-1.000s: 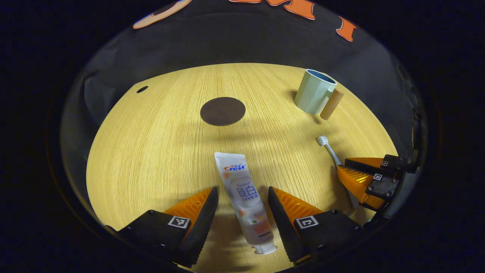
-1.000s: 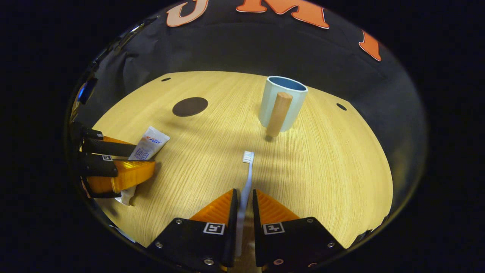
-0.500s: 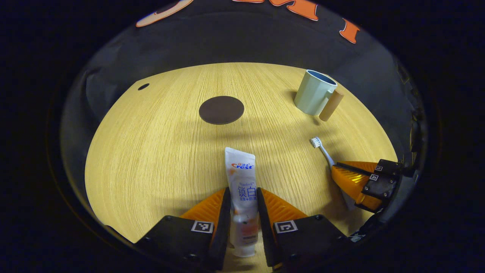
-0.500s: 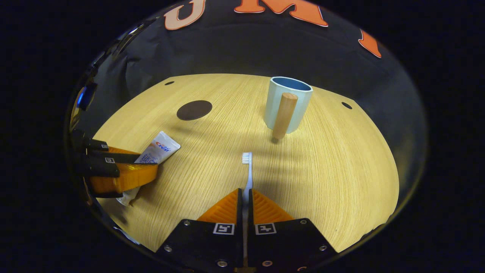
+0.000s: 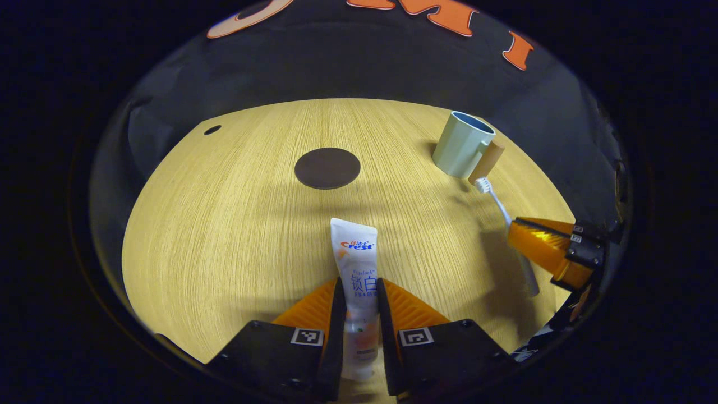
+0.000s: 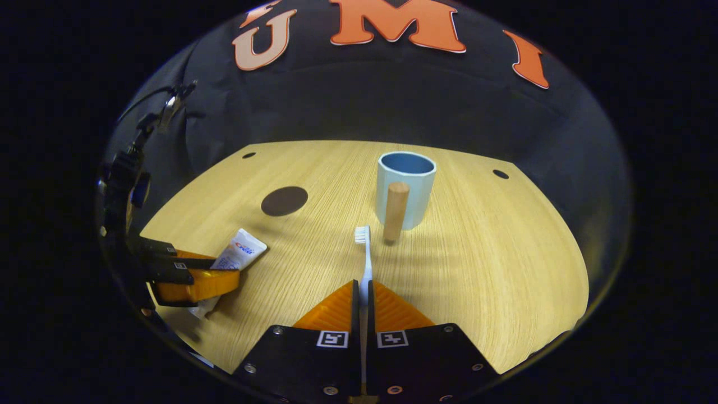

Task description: Put the toothbrush and toothpaste on the desktop into the cup, then pick up the cup and place it on the coaster on the desktop.

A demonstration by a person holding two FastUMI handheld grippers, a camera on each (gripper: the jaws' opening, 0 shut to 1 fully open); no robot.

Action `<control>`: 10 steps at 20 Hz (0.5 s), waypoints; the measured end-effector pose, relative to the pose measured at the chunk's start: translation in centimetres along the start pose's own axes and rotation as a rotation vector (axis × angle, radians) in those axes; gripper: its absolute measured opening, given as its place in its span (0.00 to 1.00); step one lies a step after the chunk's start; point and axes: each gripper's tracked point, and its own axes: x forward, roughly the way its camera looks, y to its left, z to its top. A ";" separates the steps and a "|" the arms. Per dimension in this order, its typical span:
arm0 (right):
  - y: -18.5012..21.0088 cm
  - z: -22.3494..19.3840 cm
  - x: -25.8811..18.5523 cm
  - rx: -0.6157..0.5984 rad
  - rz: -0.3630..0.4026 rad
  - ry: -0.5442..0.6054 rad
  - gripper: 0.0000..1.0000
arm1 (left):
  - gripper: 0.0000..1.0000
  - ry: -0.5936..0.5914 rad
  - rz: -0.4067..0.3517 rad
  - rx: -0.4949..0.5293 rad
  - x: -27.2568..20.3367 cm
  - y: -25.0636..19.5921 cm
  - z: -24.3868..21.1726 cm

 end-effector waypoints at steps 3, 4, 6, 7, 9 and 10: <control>-0.7 2.8 -1.2 -0.022 -0.009 -0.081 0.05 | 0.35 -0.002 0.002 -0.001 -0.1 0.0 0.1; -0.7 3.7 -1.6 -0.027 -0.007 -0.102 0.05 | 0.35 -0.003 0.002 -0.001 -0.1 0.0 0.1; -0.5 5.5 -2.1 -0.023 0.009 -0.148 0.04 | 0.35 -0.011 0.004 -0.002 -0.1 0.0 0.2; -0.7 6.3 -2.3 -0.025 0.010 -0.173 0.04 | 0.32 -0.017 0.006 -0.003 -0.2 0.1 0.5; -0.9 8.1 -2.5 -0.027 0.012 -0.220 0.04 | 0.35 -0.030 0.009 -0.002 -0.4 0.2 0.6; -1.0 9.0 -2.6 -0.025 0.016 -0.241 0.04 | 0.35 -0.036 0.010 -0.001 -0.6 0.4 0.7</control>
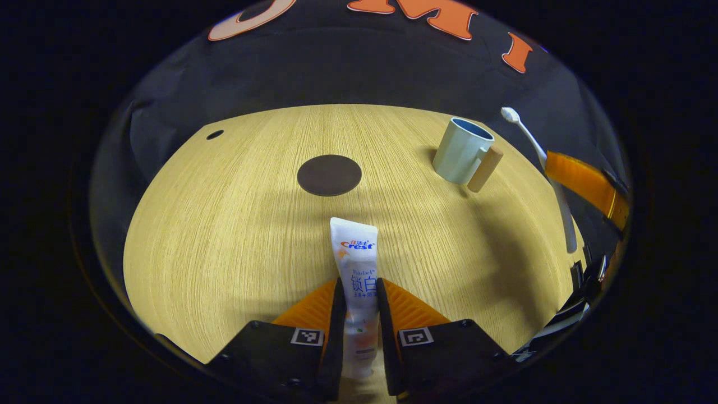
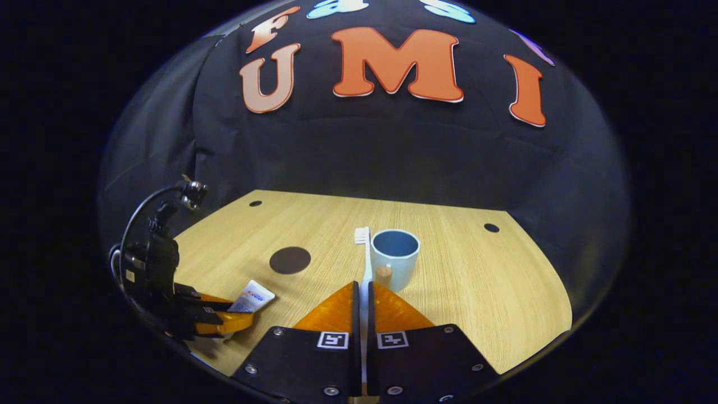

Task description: Put the toothbrush and toothpaste on the desktop into the cup, then pick up the cup and place it on the coaster on the desktop.

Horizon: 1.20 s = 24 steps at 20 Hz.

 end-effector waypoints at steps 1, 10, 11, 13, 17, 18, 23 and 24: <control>-0.1 1.0 0.3 0.003 0.003 -0.025 0.04 | 0.34 -0.008 0.003 0.001 -0.1 0.1 0.1; -1.9 7.6 2.7 0.143 0.058 -0.238 0.04 | 0.34 -0.044 0.017 -0.018 -1.6 1.3 2.4; -2.3 8.3 3.1 0.157 0.056 -0.260 0.04 | 0.34 -0.049 0.020 -0.017 -1.7 1.2 2.8; -2.9 9.5 3.8 0.180 0.061 -0.303 0.04 | 0.35 -0.060 0.021 -0.017 -2.1 1.4 3.4; -3.6 10.6 5.8 0.169 0.076 -0.369 0.04 | 0.34 -0.083 0.029 -0.018 -2.2 1.2 3.8; -3.7 10.9 6.3 0.153 0.074 -0.390 0.04 | 0.35 -0.090 0.029 -0.017 -2.2 1.2 3.8; -4.2 12.7 8.9 0.089 0.074 -0.507 0.04 | 0.35 -0.120 0.022 -0.017 -1.9 1.8 5.0; -4.2 12.8 9.7 0.087 0.074 -0.515 0.04 | 0.35 -0.129 0.021 -0.016 -2.2 1.8 5.2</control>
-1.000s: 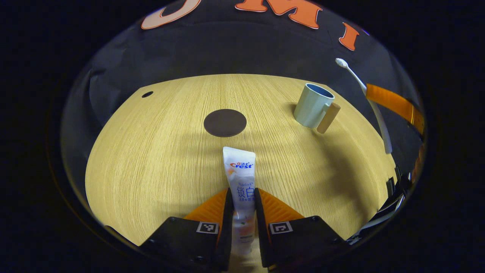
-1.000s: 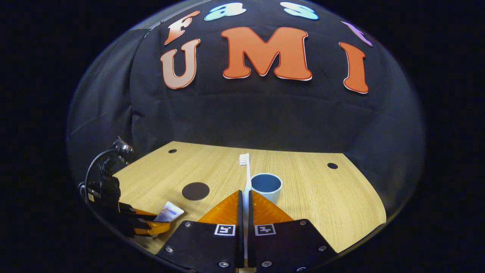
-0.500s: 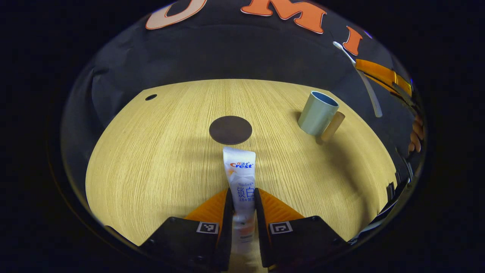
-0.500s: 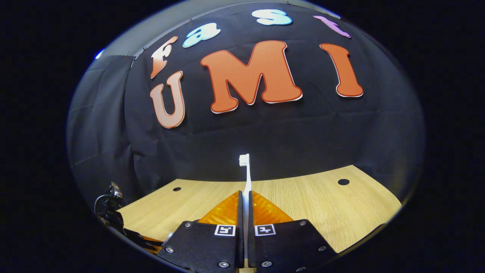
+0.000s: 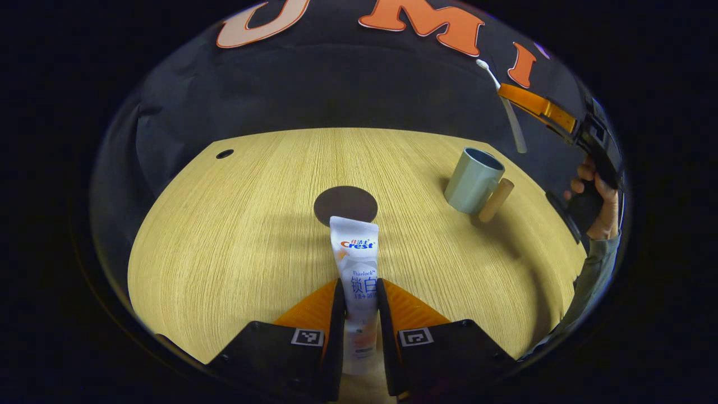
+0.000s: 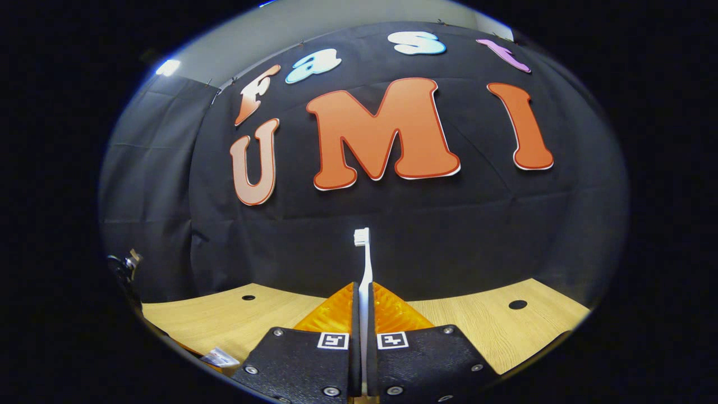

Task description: Put the toothbrush and toothpaste on the desktop into the cup, then pick up the cup and place it on the coaster on the desktop.

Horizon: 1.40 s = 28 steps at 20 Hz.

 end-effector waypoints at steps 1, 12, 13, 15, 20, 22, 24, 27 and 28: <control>0.0 -0.3 0.5 0.005 0.006 -0.003 0.04 | 0.35 -0.010 -0.001 0.004 -0.1 0.2 0.3; -1.6 -6.2 2.5 0.024 0.004 0.097 0.05 | 0.38 -0.093 -0.020 0.015 -3.1 0.1 4.1; -1.5 -6.7 2.2 0.024 0.005 0.104 0.05 | 0.35 -0.104 -0.020 0.018 -3.4 0.0 4.9; -1.9 -7.0 1.7 0.026 -0.008 0.116 0.05 | 0.34 -0.137 -0.022 0.020 -3.2 -0.2 6.6; -2.0 -6.8 0.6 -0.010 -0.014 0.109 0.07 | 0.34 -0.248 -0.052 0.020 -3.6 -0.6 10.6; -1.9 -6.9 0.3 -0.007 -0.008 0.119 0.07 | 0.31 -0.293 -0.072 0.029 -3.2 -1.7 12.3; -1.8 -6.8 -0.7 -0.013 -0.003 0.125 0.07 | 0.31 -0.325 -0.105 0.029 -2.3 -3.4 14.0; -2.4 -6.7 -2.1 -0.036 -0.018 0.151 0.11 | 0.34 -0.389 -0.147 0.052 -0.9 -5.5 17.2; -2.6 -6.6 -2.8 -0.046 -0.028 0.159 0.13 | 0.31 -0.402 -0.157 0.062 -0.5 -6.1 18.0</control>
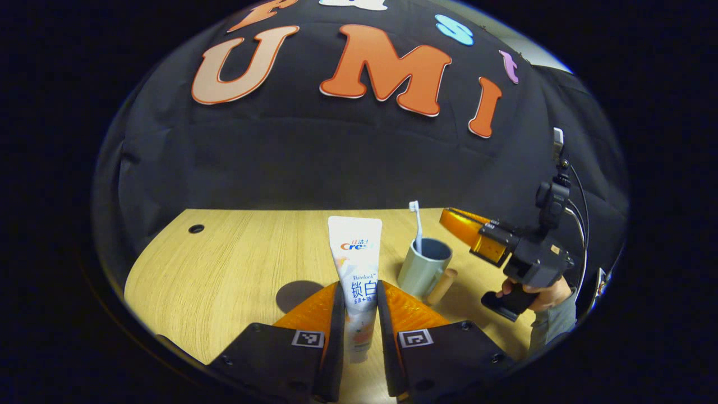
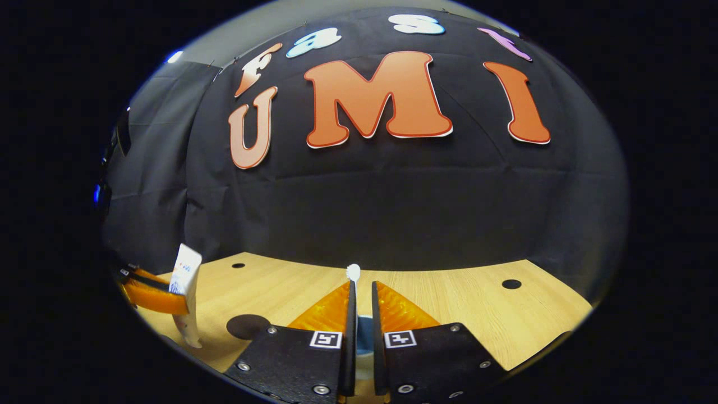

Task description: Put the toothbrush and toothpaste on the desktop into the cup, then pick up the cup and place it on the coaster on the desktop.

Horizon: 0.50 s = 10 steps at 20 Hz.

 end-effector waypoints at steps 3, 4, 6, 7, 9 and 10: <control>-0.5 0.2 -1.8 -0.032 -0.013 0.013 0.30 | 0.34 -0.036 -0.040 -0.013 2.9 -1.6 1.7; -0.5 0.4 -2.4 -0.044 -0.013 0.013 0.34 | 0.34 -0.050 -0.057 -0.021 3.8 -2.2 2.1; -0.7 0.9 -3.4 -0.060 -0.008 0.002 0.47 | 0.31 -0.095 -0.087 -0.034 5.2 -3.5 3.6; -0.6 1.1 -3.9 -0.064 -0.002 -0.001 0.48 | 0.34 -0.116 -0.097 -0.041 5.5 -4.1 4.3; -0.8 1.4 -4.8 -0.070 0.007 -0.005 0.62 | 0.34 -0.160 -0.124 -0.061 5.8 -4.9 5.2; -0.9 1.4 -5.2 -0.075 0.010 -0.007 0.65 | 0.34 -0.180 -0.134 -0.069 6.4 -5.4 5.7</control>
